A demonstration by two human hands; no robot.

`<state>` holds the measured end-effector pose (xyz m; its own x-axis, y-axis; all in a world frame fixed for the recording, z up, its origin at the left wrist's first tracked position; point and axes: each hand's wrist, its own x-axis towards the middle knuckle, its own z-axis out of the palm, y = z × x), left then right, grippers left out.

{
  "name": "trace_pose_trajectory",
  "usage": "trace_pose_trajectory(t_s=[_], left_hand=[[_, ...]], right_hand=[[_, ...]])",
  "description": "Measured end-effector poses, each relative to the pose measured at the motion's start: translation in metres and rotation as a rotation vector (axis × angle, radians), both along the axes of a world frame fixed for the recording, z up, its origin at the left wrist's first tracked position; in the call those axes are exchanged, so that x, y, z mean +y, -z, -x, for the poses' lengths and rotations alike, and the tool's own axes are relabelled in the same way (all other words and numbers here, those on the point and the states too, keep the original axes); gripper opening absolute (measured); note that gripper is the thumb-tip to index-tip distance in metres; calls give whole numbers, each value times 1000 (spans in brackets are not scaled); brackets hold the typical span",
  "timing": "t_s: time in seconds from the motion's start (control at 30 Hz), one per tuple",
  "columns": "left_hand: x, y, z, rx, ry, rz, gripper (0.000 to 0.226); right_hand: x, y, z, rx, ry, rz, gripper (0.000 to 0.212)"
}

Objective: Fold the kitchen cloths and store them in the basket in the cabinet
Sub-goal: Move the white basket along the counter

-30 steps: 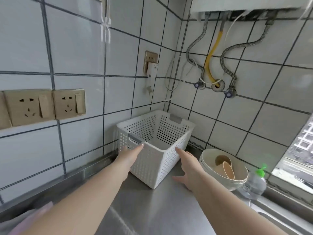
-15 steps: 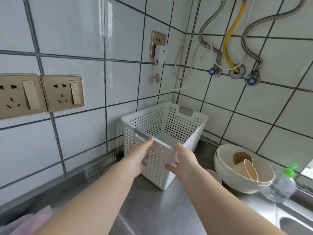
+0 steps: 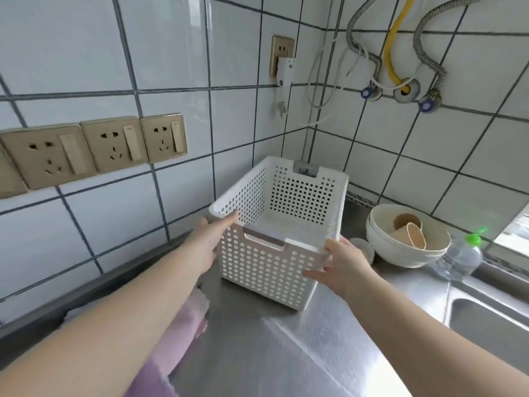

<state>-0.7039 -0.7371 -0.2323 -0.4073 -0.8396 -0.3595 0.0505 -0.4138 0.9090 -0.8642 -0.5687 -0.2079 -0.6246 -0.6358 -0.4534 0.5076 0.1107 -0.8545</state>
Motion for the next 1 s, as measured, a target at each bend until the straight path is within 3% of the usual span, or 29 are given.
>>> trace_pose_trajectory(t_s=[0.1, 0.2, 0.43, 0.6, 1.0], left_hand=[[28, -7, -35, -2, -8, -9, 38], [70, -24, -73, -18, 40, 58, 21], [198, -50, -176, 11, 27, 75, 37], [293, -64, -273, 87, -111, 131, 42], [443, -39, -507, 83, -544, 198, 50]], right_hand=[[33, 3, -21, 3, -45, -2, 44], [78, -2, -50, -8, -90, 32, 49], [189, -26, -129, 56, -234, 73, 63], [256, -43, -201, 67, -395, 125, 71], [287, -21, -396, -93, -828, 175, 68]])
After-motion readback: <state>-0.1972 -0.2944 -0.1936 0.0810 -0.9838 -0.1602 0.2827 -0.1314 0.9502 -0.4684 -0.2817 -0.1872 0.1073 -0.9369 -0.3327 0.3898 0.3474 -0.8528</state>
